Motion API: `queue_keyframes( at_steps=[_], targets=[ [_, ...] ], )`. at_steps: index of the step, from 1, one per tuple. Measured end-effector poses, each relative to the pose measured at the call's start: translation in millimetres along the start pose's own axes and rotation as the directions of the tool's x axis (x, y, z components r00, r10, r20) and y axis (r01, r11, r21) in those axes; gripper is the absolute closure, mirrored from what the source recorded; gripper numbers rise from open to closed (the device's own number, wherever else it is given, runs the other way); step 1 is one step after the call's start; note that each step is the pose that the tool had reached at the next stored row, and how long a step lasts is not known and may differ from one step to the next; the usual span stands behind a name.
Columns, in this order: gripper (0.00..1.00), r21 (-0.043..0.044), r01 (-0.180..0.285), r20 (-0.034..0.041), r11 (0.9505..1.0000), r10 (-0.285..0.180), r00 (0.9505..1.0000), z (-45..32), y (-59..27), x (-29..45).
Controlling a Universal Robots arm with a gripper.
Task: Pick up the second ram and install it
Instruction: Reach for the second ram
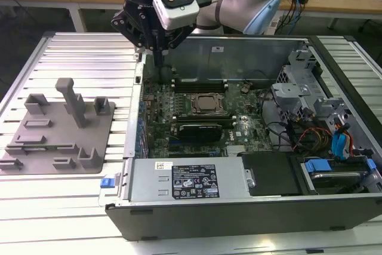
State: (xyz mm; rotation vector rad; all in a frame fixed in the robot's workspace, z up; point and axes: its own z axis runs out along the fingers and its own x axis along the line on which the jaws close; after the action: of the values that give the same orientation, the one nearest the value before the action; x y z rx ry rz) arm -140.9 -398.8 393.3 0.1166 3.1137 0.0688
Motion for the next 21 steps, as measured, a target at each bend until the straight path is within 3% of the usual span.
queue_keyframes(
  at_steps=[3, 14, 17, 21],
  targets=[
    [0.92, 0.0, 0.0, -0.0001, 1.0, 0.0, 1.0, -0.1, -0.3, 3.5],
    [0.92, 0.0, 0.0, 0.0, 1.0, 0.0, 1.0, -0.8, -2.4, 31.5],
    [0.92, -0.0001, 0.0, 0.0, 1.0, 0.0, 1.0, -1.1, -3.4, 45.3],
    [0.92, 0.0, 0.0, 0.0, 1.0, 0.0, 1.0, -1.3, -3.9, 51.6]
  ],
)
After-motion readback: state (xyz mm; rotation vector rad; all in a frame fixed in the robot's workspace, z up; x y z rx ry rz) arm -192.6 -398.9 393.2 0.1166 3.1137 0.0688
